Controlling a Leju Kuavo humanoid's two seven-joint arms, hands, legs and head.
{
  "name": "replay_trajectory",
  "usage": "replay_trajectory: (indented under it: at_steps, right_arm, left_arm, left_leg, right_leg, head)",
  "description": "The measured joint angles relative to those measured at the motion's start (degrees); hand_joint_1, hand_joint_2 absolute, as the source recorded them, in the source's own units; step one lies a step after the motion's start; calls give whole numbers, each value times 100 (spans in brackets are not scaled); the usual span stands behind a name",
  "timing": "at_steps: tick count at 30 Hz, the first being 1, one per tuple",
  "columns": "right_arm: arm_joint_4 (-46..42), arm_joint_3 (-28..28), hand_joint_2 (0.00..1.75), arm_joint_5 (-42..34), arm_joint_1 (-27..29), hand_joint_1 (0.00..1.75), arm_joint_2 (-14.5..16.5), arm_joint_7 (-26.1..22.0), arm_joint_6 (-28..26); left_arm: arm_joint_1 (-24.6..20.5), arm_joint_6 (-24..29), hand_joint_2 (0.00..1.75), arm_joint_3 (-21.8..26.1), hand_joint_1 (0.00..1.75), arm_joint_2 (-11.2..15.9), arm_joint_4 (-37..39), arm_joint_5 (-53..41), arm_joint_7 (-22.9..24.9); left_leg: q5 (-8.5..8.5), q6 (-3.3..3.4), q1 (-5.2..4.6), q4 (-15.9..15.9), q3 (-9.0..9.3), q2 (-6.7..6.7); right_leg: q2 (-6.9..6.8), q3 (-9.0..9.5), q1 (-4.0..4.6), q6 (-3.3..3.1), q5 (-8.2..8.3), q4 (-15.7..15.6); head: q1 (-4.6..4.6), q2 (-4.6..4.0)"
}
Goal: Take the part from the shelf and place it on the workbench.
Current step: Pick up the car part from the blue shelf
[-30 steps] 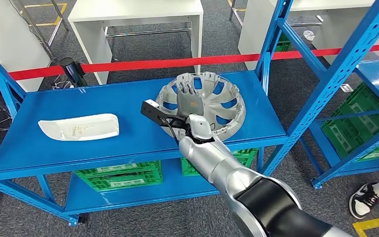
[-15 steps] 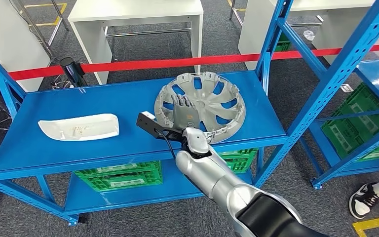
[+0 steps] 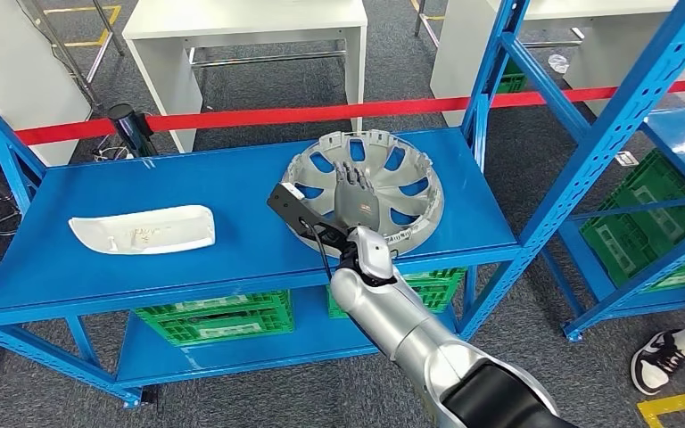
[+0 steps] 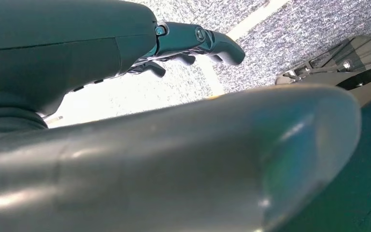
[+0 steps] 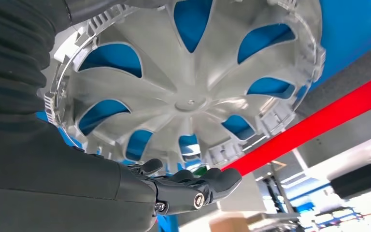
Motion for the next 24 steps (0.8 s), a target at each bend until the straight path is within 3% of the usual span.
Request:
replay_trajectory:
  at_steps: [12, 24]
  right_arm:
    - [-236, -533, 175, -319, 441, 0, -33, -111, -49]
    - [-37, -973, 175, -624, 831, 0, -43, -582, -147]
  left_arm:
    - [0, 0, 0, 38, 0, 5, -1, -33, 4]
    - [-1, 0, 0, 38, 0, 28, -5, -82, 16]
  left_leg:
    - [-2, -1, 0, 0, 0, -1]
    - [-3, -2, 0, 0, 1, 0]
  right_leg:
    - [-1, 0, 0, -1, -3, 0]
    - [0, 1, 0, -1, -4, 0]
  head:
    - [0, 0]
    - [0, 0]
